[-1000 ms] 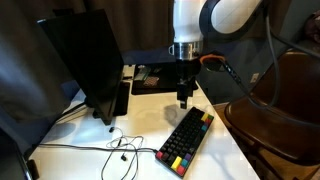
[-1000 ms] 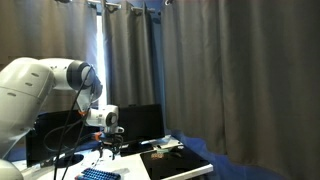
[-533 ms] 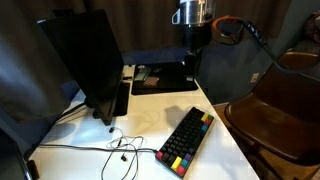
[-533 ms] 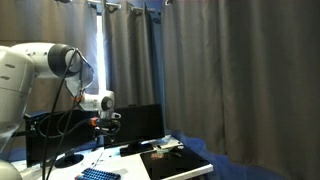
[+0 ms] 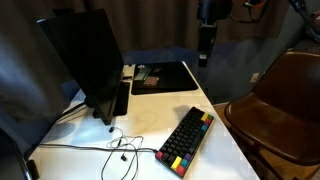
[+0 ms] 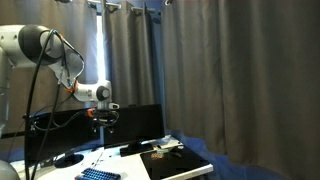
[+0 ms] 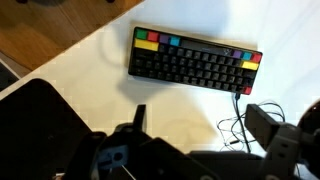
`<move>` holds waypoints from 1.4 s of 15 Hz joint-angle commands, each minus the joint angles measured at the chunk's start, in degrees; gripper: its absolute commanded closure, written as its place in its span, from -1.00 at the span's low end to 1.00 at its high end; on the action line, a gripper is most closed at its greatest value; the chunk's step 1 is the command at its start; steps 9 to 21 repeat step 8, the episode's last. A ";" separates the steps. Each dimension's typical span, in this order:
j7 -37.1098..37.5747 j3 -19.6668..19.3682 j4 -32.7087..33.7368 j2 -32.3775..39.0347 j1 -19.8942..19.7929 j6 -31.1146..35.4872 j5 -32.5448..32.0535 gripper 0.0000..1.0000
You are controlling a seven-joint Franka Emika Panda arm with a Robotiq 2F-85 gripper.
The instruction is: Press a button on the keyboard
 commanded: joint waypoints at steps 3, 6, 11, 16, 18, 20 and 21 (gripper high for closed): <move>-0.26 0.73 -1.80 -1.98 -1.58 -0.16 1.61 -1.00; -0.41 0.70 -2.56 -2.57 -1.79 -0.13 1.97 -1.00; -0.41 0.70 -2.56 -2.57 -1.80 -0.13 1.99 -1.00; -0.41 0.70 -2.56 -2.57 -1.80 -0.13 1.99 -1.00; -0.41 0.70 -2.56 -2.57 -1.80 -0.13 1.99 -1.00; -0.41 0.70 -2.56 -2.57 -1.80 -0.13 1.99 -1.00; -0.41 0.70 -2.56 -2.57 -1.80 -0.13 1.99 -1.00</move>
